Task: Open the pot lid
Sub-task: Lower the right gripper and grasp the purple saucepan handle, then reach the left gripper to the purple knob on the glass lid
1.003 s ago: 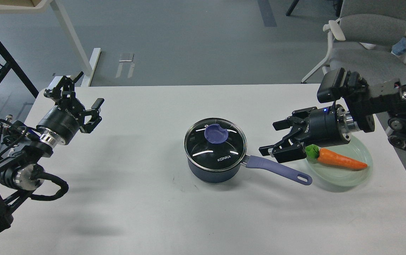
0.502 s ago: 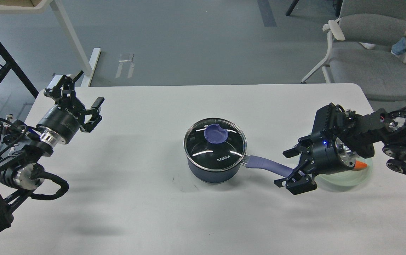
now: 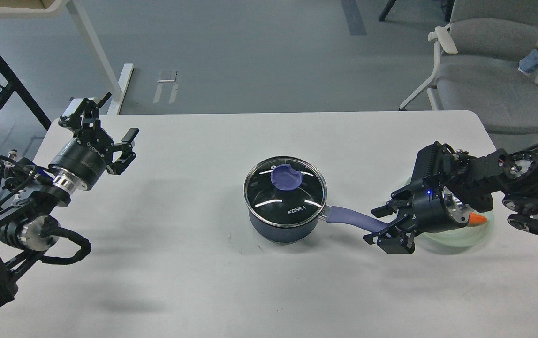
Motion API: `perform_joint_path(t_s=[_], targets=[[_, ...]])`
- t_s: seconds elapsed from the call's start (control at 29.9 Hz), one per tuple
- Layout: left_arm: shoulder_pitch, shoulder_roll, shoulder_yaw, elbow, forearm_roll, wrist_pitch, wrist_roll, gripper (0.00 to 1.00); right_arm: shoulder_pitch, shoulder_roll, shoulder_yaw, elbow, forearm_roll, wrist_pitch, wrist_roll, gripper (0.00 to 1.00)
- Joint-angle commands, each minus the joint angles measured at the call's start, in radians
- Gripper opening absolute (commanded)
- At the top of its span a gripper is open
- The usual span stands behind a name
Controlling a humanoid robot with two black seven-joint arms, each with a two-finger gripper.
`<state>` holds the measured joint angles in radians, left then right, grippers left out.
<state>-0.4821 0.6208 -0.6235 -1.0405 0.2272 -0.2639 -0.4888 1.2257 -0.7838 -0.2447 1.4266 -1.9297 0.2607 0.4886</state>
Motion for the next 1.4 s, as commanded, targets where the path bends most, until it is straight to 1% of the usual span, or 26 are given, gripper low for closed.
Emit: perform_joint_path(t_s=[0.0, 0.07, 0.2, 0.27, 0.37, 0.5, 0.6, 0.7, 0.8, 0.9, 0.94, 1.0, 1.04, 1.1, 1.17, 1.37], targets=[[-0.003, 0.0, -0.002, -0.006, 0.03, 0.0, 0.0, 0.99, 0.0, 0.0, 0.001, 0.0, -0.002, 0.0, 0.0, 0.37], [-0.003, 0.0, -0.002, -0.01, 0.034, 0.0, 0.0, 0.99, 0.0, 0.0, -0.001, 0.0, -0.002, 0.0, 0.0, 0.32], [-0.004, 0.003, -0.001, -0.018, 0.035, 0.0, 0.0, 0.99, 0.0, 0.0, -0.001, 0.0, -0.008, 0.0, 0.0, 0.26], [-0.012, 0.01, 0.001, -0.018, 0.059, 0.002, 0.0, 0.99, 0.0, 0.0, 0.001, 0.0, -0.011, 0.0, 0.0, 0.25], [-0.035, 0.013, 0.001, -0.018, 0.188, 0.002, 0.0, 0.99, 0.0, 0.0, 0.001, 0.0, -0.011, 0.0, 0.0, 0.25], [-0.111, 0.008, 0.001, -0.058, 0.546, 0.003, 0.0, 0.99, 0.0, 0.0, 0.001, 0.0, -0.011, 0.0, 0.0, 0.25], [-0.177, 0.004, 0.001, -0.133, 0.873, 0.008, 0.0, 0.99, 0.0, -0.002, 0.001, 0.0, -0.009, 0.0, 0.0, 0.25], [-0.237, 0.007, 0.005, -0.203, 1.133, 0.009, 0.0, 0.99, 0.0, -0.003, 0.001, 0.0, -0.009, 0.0, 0.0, 0.25], [-0.321, -0.001, 0.08, -0.253, 1.367, 0.015, 0.0, 0.99, 0.0, -0.003, 0.001, 0.0, -0.009, 0.002, 0.0, 0.25], [-0.436, -0.003, 0.239, -0.262, 1.507, 0.046, 0.0, 0.99, 0.0, -0.003, 0.001, 0.0, -0.009, 0.002, 0.0, 0.26], [-0.467, -0.004, 0.289, -0.262, 1.535, 0.073, 0.0, 0.99, 0.0, -0.003, 0.001, 0.0, -0.009, 0.002, 0.0, 0.26], [-0.528, -0.027, 0.388, -0.25, 1.596, 0.165, 0.0, 0.99, 0.0, -0.003, -0.001, 0.0, -0.009, 0.002, 0.0, 0.26], [-0.547, -0.038, 0.422, -0.247, 1.621, 0.193, 0.0, 0.99, 0.0, -0.005, 0.001, 0.0, -0.009, 0.002, 0.0, 0.26], [-0.576, -0.067, 0.479, -0.239, 1.67, 0.222, 0.0, 0.99, 0.0, -0.003, 0.001, 0.0, -0.009, 0.002, 0.0, 0.26], [-0.584, -0.105, 0.502, -0.205, 1.708, 0.226, 0.0, 0.99, 0.0, -0.003, 0.001, 0.0, -0.009, 0.002, 0.0, 0.26], [-0.581, -0.194, 0.505, -0.113, 1.785, 0.227, 0.0, 0.99, 0.0, -0.003, 0.001, 0.0, -0.009, 0.003, 0.0, 0.26]])
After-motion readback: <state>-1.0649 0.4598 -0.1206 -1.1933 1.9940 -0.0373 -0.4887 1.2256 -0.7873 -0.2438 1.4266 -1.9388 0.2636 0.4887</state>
